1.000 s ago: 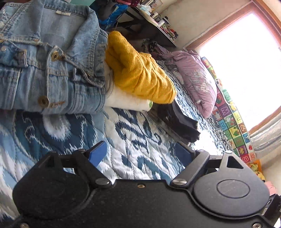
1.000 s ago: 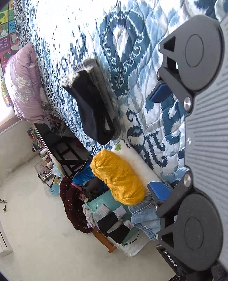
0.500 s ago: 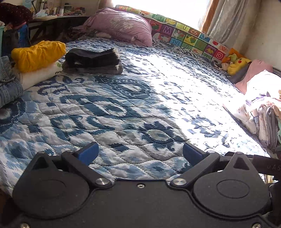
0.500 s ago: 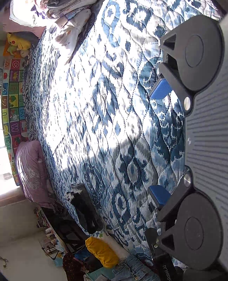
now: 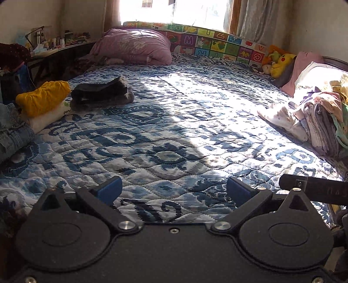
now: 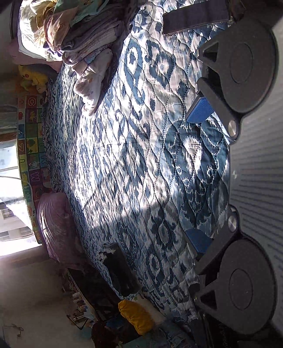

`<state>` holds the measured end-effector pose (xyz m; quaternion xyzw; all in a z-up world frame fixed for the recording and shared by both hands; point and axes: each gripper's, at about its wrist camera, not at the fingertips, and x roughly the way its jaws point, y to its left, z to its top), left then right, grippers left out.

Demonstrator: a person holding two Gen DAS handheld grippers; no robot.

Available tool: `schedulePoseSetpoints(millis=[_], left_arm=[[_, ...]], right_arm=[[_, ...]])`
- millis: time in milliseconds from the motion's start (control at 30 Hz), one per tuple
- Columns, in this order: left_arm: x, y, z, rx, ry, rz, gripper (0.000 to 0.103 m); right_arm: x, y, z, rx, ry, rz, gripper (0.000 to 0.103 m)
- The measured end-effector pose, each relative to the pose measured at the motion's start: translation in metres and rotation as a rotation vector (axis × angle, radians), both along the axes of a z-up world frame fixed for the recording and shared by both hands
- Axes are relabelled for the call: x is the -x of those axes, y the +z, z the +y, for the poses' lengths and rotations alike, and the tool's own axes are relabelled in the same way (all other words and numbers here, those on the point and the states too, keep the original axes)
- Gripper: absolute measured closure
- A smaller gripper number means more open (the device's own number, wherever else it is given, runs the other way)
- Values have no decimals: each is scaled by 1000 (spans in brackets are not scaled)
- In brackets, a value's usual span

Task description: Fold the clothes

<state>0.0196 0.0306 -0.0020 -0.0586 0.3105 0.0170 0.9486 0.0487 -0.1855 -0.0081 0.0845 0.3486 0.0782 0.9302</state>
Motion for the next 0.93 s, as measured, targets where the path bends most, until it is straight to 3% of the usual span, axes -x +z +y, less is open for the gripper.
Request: schedulePoseSetpoints(millis=[167, 433, 933], left_arm=[[6, 14, -1, 20, -4, -16, 0], [-1, 3, -6, 31, -16, 34, 0], [12, 14, 2, -27, 31, 12, 0]], right_arm=[[8, 11, 0, 15, 6, -26, 0], [16, 15, -2, 28, 0, -31, 0], [9, 14, 11, 58, 33, -23, 0]])
